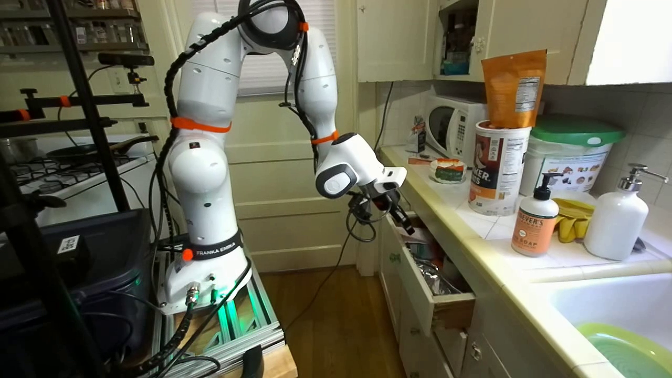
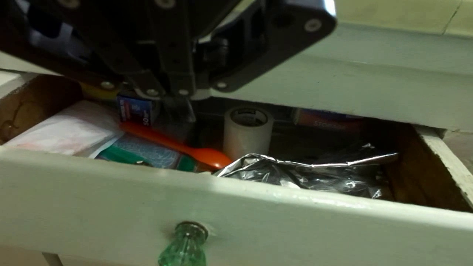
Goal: Open the top cabinet drawer
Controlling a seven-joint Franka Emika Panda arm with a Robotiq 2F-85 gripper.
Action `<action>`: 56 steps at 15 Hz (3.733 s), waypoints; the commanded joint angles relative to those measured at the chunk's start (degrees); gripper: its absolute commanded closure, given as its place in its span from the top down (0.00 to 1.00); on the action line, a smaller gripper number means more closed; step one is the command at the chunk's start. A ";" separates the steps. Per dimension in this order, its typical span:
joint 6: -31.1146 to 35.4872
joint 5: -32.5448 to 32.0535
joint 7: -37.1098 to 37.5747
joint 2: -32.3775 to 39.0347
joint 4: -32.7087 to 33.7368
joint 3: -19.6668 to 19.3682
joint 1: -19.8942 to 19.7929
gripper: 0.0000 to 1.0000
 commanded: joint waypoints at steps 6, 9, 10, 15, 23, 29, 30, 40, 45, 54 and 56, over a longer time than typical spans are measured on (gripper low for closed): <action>-9.50 8.79 -5.54 7.71 9.47 -9.65 9.36 0.00; -16.42 10.59 -5.81 9.85 11.26 -15.56 14.73 0.00; -19.04 10.49 -5.17 10.51 11.71 -17.78 16.74 0.00; -26.65 8.33 -3.35 10.56 13.53 -21.02 19.55 0.00; -43.41 -7.58 5.15 7.16 16.20 -16.27 10.78 0.00; -49.57 -14.95 4.82 4.62 14.46 -7.46 0.25 0.00; -49.62 -15.55 4.49 4.23 13.60 -6.52 -0.89 0.00; -48.70 -15.88 2.26 -0.24 5.46 -0.91 -6.65 0.00; -49.12 -15.94 1.29 -1.83 3.24 -0.03 -7.47 0.00; -49.73 -17.15 0.98 -3.68 0.16 -0.28 -7.10 0.00; -49.68 -17.54 1.04 -3.99 -0.42 -0.34 -7.03 0.00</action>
